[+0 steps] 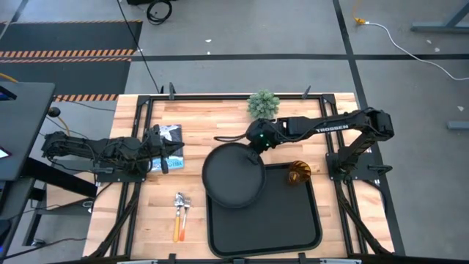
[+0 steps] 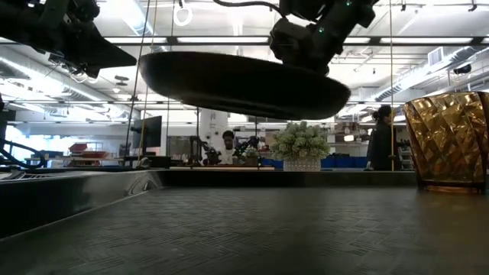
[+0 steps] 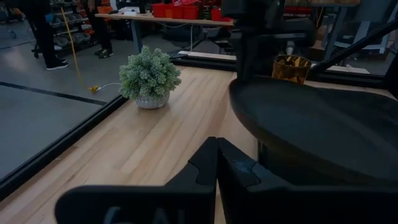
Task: Pick and place plate/cup/fork/spoon on tray
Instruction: Put the black plate on the black tray
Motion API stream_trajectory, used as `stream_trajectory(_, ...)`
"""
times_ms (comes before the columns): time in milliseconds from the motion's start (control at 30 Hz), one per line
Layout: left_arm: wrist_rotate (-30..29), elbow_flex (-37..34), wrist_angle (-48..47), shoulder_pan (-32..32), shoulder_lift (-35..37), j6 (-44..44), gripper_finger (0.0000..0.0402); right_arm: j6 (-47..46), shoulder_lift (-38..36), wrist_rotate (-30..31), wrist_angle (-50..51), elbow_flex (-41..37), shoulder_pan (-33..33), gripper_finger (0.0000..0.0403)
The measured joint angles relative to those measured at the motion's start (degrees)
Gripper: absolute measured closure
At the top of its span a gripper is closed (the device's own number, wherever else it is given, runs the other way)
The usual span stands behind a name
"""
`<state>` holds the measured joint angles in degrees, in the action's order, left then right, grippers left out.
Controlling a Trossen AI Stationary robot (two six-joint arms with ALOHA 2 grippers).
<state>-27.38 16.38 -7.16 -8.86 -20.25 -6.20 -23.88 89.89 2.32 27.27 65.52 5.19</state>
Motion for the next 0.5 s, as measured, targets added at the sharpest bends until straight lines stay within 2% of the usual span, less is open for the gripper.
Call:
stream_trajectory(300, 0.0, 0.0, 0.3, 0.0, 0.0, 0.0, 0.0392, -2.4, 4.4, 3.1, 2.1, 1.6, -3.7, 0.0394)
stream_trajectory(500, 0.0, 0.0, 0.5, 0.0, -0.9, -0.2, 0.0392, -2.9, 11.4, 5.7, 8.8, 10.1, -6.5, 0.0394)
